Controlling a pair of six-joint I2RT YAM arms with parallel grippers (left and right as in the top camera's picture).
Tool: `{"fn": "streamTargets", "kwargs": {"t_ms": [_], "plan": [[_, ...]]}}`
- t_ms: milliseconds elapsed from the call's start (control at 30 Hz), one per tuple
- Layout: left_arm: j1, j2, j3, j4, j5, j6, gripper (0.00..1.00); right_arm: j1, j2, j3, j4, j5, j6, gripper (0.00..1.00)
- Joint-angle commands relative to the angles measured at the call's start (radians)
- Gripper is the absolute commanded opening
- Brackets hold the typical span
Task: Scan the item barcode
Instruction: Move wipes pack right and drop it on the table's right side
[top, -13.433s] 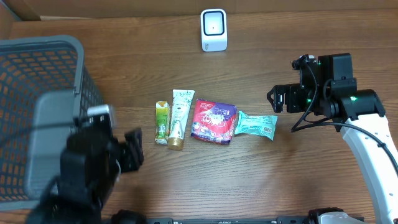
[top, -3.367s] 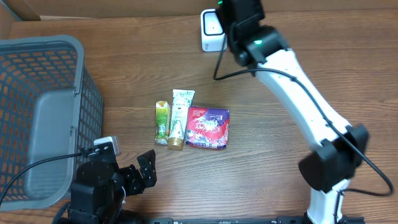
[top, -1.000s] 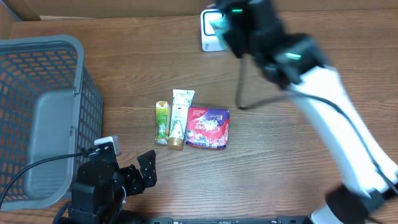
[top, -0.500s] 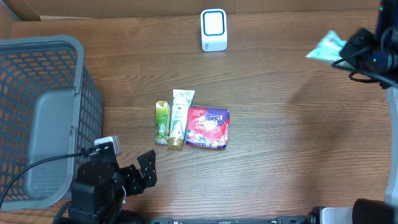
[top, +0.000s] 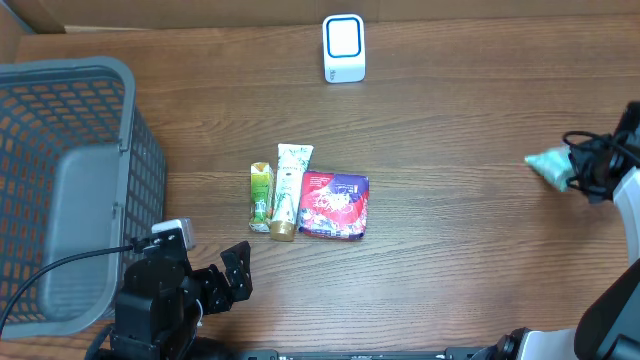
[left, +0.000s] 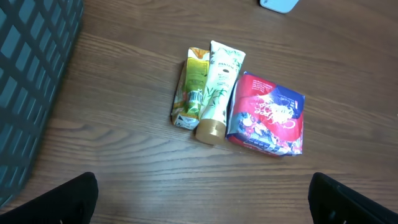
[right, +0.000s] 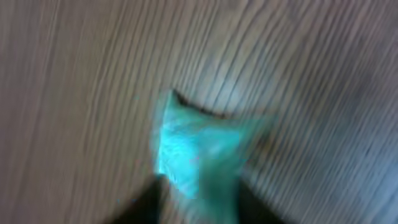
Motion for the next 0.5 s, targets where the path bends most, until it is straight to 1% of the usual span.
{"fn": "streamTargets", "kwargs": {"t_ms": [0, 67, 100, 233, 300, 400, 467], "plan": [[0.0, -0.006, -0.004, 0.001, -0.013, 0.002, 0.99, 0.008, -0.018, -0.007, 0.023, -0.011, -0.031, 0.93], [0.0, -0.006, -0.004, 0.001, -0.013, 0.002, 1.0, 0.01, -0.019, 0.01, 0.011, -0.047, -0.058, 0.99], [0.0, -0.006, -0.004, 0.001, -0.013, 0.002, 1.0, 0.01, -0.019, 0.021, 0.006, -0.079, -0.086, 1.0], [0.0, -0.006, -0.004, 0.001, -0.013, 0.002, 1.0, 0.018, -0.02, 0.109, -0.074, -0.196, -0.167, 1.0], [0.0, -0.006, -0.004, 0.001, -0.013, 0.002, 1.0, 0.037, -0.02, 0.171, -0.134, -0.279, -0.231, 1.0], [0.0, -0.006, -0.004, 0.001, -0.013, 0.002, 0.99, 0.086, -0.02, 0.232, -0.202, -0.401, -0.312, 1.0], [0.0, -0.006, -0.004, 0.001, -0.013, 0.002, 1.0, 0.138, -0.02, 0.237, -0.216, -0.474, -0.356, 1.0]]}}
